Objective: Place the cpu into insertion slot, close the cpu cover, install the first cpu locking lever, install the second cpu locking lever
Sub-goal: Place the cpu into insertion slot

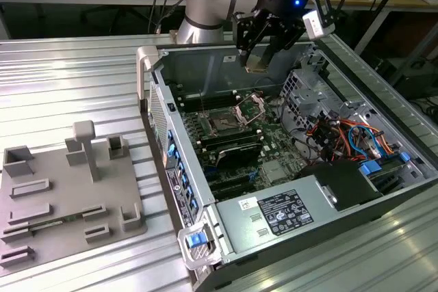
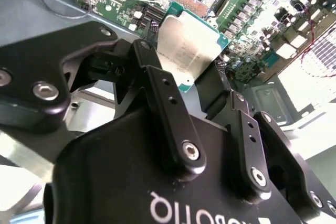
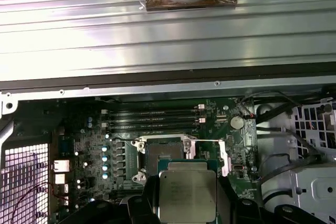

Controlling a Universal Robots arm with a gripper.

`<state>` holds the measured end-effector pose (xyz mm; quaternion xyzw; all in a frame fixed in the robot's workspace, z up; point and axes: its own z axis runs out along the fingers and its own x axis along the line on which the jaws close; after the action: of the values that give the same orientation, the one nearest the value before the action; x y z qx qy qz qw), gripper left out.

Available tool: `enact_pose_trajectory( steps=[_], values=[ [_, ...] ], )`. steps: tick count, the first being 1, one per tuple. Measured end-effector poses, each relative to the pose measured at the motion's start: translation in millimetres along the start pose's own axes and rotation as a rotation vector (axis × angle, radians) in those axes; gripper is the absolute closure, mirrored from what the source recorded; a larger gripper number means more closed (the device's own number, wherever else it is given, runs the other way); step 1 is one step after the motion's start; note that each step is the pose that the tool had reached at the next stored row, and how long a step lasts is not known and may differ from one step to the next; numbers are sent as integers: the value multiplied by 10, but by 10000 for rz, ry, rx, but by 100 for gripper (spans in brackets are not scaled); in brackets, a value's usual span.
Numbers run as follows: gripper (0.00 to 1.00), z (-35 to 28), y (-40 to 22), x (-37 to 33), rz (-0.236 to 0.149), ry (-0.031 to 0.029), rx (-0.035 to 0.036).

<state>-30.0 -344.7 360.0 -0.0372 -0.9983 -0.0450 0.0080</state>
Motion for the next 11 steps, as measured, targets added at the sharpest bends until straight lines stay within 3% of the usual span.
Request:
enact_pose_trajectory(
  steps=[4,11],
  values=[
    [46,6,-2,15,400,-36,-10],
    [46,14,-9,104,566,-50,-11]
  ],
)
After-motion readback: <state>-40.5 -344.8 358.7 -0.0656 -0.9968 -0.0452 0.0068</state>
